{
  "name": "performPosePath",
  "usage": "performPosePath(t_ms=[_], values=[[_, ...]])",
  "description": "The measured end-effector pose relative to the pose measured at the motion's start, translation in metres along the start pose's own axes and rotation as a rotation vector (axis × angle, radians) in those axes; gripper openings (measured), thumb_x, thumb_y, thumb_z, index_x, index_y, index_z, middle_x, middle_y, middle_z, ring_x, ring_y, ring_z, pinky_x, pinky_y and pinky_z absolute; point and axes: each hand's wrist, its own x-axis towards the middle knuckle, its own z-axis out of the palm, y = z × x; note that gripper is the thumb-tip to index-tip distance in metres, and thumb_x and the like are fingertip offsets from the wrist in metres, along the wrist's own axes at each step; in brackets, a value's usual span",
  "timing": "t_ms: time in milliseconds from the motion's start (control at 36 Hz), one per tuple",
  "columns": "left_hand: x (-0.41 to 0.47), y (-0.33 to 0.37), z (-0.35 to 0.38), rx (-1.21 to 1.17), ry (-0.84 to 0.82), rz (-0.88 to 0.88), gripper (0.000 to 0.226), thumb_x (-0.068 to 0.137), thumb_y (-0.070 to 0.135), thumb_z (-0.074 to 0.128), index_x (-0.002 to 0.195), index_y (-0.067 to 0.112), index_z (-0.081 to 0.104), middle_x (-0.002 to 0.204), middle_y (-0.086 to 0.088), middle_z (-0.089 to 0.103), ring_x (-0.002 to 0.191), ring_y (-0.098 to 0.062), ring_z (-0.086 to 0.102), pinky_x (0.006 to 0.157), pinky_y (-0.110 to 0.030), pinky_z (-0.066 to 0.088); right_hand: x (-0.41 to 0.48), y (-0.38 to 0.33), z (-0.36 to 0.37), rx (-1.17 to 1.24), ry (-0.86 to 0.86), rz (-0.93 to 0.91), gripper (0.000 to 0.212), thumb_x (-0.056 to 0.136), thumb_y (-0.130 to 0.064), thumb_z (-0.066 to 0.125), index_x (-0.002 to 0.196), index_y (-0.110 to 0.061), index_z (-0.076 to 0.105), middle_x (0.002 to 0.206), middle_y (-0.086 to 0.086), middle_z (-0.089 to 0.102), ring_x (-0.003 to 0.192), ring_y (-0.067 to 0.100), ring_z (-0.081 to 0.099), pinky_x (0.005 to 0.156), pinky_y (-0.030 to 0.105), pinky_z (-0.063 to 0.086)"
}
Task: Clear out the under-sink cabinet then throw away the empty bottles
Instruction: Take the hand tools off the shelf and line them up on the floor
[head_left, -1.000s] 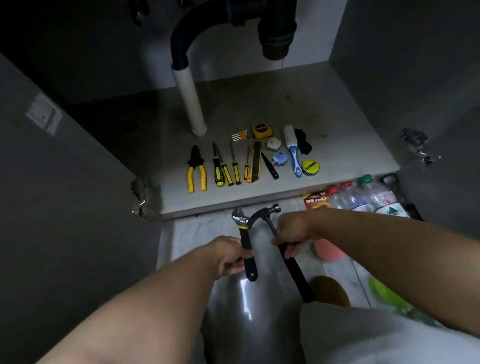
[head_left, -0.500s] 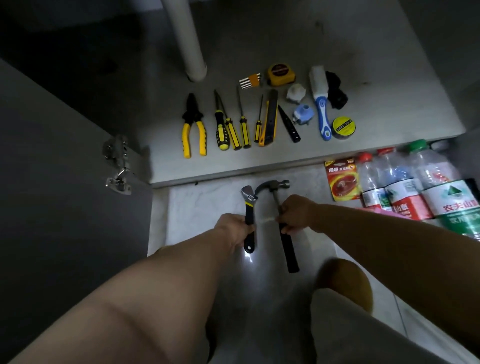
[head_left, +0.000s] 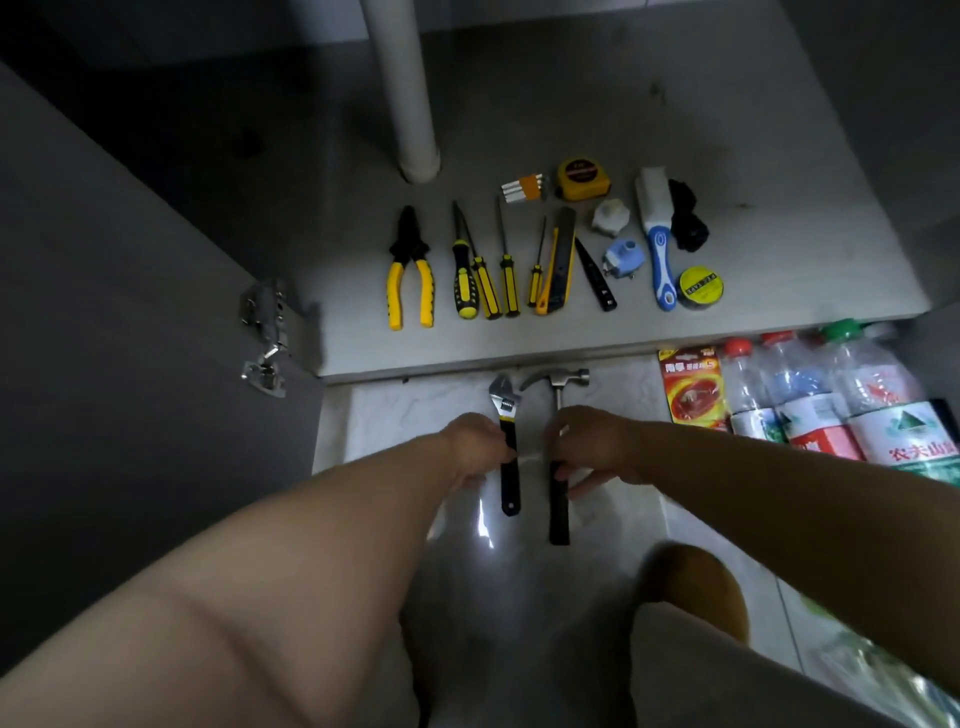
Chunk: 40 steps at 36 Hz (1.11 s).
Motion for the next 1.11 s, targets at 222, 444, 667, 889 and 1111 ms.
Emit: performPosePath(t_ms=[222,444,667,889,1111], values=[[-0.019,0.049,-0.079,0.193,0.171,0.357,0.024,0.095,0.028,0.066,0.086,0.006,0.07,0.087,-0.009,0.07,0.078,-0.018,0.062,0.071,-0.027,0.051,-0.038,-0.092,-0.027,-0.329,-0.041,-0.263,0.015,0.096,-0.017,0.059,0.107,-0.01,0.064,0.095,0.01,0.07,0.075,0.016,0.071,0.069,0.036,0.063],[0.015,0.043,-0.112,0.441,0.96,0.266,0.045,0.087,0.038,0.067,0.122,0.017,0.05,0.131,-0.013,0.044,0.127,-0.034,0.042,0.092,-0.045,0.047,-0.02,-0.123,-0.031,-0.264,0.349,-0.404,0.032,0.095,-0.006,0.046,0.11,0.016,0.063,0.107,0.034,0.066,0.1,0.043,0.065,0.085,0.05,0.055],[0.037,0.046,-0.121,0.261,0.826,0.095,0.077,0.081,0.046,0.076,0.139,0.011,0.039,0.139,-0.016,0.044,0.13,-0.037,0.043,0.1,-0.042,0.043,-0.017,-0.127,-0.032,-0.139,0.343,-0.429,0.028,0.096,-0.007,0.047,0.103,0.006,0.071,0.095,0.024,0.073,0.088,0.035,0.071,0.079,0.041,0.059],[0.042,0.051,-0.125,-0.01,0.702,0.058,0.057,0.077,0.047,0.071,0.118,0.007,0.064,0.116,-0.012,0.065,0.103,-0.03,0.067,0.081,-0.029,0.053,-0.008,-0.116,-0.017,-0.116,0.345,-0.484,0.026,0.097,-0.011,0.046,0.103,0.0,0.07,0.089,0.012,0.067,0.086,0.026,0.063,0.079,0.036,0.053],[0.023,0.049,-0.112,-0.259,0.593,0.205,0.079,0.066,0.043,0.076,0.126,0.004,0.042,0.107,-0.013,0.067,0.089,-0.026,0.066,0.06,-0.025,0.044,-0.015,-0.112,-0.015,0.223,0.175,-0.437,0.029,0.103,-0.038,0.05,0.111,-0.011,0.055,0.1,0.009,0.06,0.074,0.015,0.066,0.076,0.038,0.062]])
